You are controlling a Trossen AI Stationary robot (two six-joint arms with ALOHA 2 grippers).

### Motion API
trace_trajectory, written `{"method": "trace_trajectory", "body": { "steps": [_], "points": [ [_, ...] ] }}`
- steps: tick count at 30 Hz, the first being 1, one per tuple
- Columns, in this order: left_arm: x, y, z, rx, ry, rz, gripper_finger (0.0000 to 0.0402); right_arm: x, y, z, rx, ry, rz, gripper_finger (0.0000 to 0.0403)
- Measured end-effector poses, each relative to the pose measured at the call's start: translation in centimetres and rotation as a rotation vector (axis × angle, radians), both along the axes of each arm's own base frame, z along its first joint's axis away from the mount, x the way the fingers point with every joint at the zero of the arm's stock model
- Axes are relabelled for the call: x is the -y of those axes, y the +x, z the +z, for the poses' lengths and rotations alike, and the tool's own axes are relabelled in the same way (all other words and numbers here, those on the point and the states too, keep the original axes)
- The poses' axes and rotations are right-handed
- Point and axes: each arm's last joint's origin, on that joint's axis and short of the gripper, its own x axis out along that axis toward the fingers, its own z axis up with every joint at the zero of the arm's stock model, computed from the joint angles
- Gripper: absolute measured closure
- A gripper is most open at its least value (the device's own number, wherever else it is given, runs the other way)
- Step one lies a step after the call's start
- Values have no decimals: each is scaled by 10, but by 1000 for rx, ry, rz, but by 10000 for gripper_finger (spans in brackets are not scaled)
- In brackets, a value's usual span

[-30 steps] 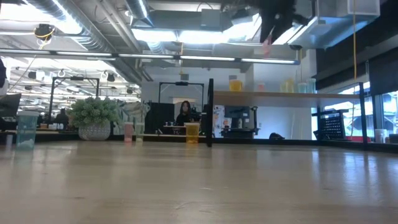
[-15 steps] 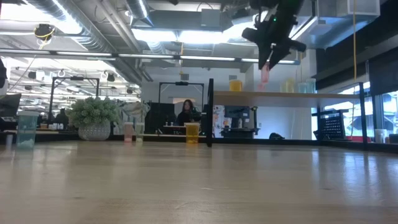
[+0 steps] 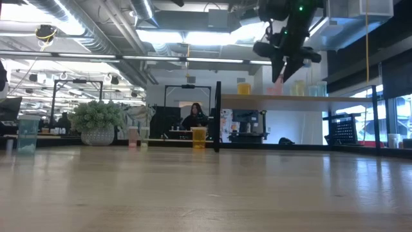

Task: Pick and place medicine bottles onto shelf by color
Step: Put the bottom pink pill bottle on the shelf aligned with the other pink pill bottle

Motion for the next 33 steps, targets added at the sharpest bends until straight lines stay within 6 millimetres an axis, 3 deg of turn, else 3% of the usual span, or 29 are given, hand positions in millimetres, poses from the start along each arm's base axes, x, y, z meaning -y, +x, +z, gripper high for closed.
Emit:
{"method": "trace_trajectory", "body": {
  "steps": [33],
  "points": [
    [0, 0, 0, -6, 12, -11, 133, 3, 3, 0, 1, -80, -11, 277]
  ]
}}
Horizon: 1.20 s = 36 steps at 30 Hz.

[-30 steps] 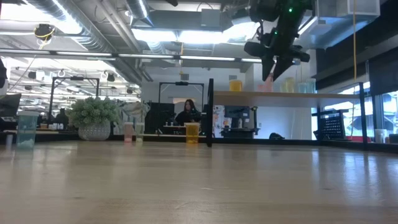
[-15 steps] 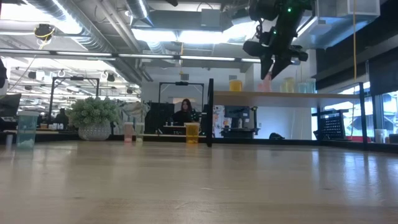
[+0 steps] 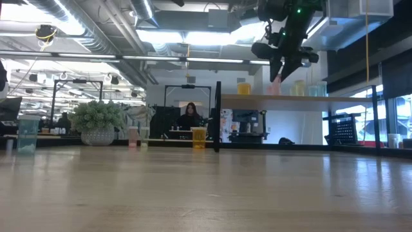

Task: Pick and place medicine bottles onto shelf by color
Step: Put the bottom pink pill bottle on the shelf aligned with the other pink pill bottle

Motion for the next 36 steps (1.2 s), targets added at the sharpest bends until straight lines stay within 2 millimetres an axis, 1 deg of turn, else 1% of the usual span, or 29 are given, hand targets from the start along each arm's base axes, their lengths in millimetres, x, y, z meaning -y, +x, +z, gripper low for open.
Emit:
{"method": "trace_trajectory", "body": {
  "steps": [8, 19, 26, 33, 36],
  "points": [
    [0, 0, 0, 0, 0, 0, 133, 0, 0, 0, 24, 21, -6, 277],
    [0, 0, 0, 0, 0, 0, 133, -1, 1, -1, -12, 27, 65, 277],
    [0, 0, 0, 0, 0, 0, 133, 3, 0, -1, 32, 41, 13, 277],
    [0, 0, 0, -2, 0, 0, 133, 3, -1, -14, 3, 40, 33, 277],
    [0, 0, 0, -2, 0, 0, 133, 3, -1, -15, 8, 39, 34, 277]
  ]
}}
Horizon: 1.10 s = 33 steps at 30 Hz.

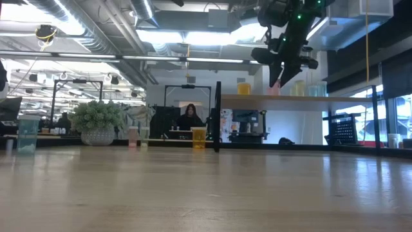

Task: Pick and place medicine bottles onto shelf by color
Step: Put the bottom pink pill bottle on the shelf aligned with the other pink pill bottle

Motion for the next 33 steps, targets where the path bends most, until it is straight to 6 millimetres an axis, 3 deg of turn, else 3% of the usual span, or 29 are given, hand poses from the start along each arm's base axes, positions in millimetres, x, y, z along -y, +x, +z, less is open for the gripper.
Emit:
{"method": "trace_trajectory", "body": {
  "steps": [17, 33],
  "points": [
    [0, 0, 0, 0, 0, 0, 133, 0, 1, 0, -4, -6, 25, 273],
    [0, 0, 0, -9, 16, -15, 133, 0, 1, 1, -5, -2, 26, 213]
  ]
}}
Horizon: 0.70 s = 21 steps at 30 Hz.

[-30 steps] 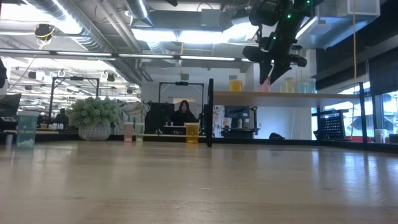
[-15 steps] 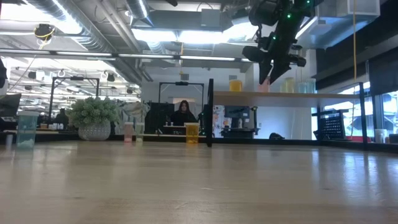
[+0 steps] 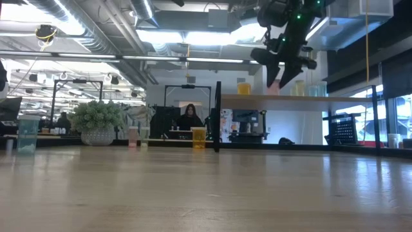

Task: Pick and place medicine bottles onto shelf by color
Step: Put the bottom pink pill bottle on the shelf aligned with the other pink pill bottle, then put the bottom orange pill bottle on the shelf aligned with the other orange pill bottle

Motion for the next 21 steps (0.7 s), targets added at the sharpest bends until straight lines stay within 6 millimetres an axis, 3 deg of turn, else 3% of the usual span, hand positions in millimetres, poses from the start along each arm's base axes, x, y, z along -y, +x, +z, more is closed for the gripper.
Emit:
{"method": "trace_trajectory", "body": {
  "steps": [21],
  "points": [
    [0, 0, 0, -4, -1, 0, 133, 0, -3, 42, -3, -40, -16, 212]
  ]
}}
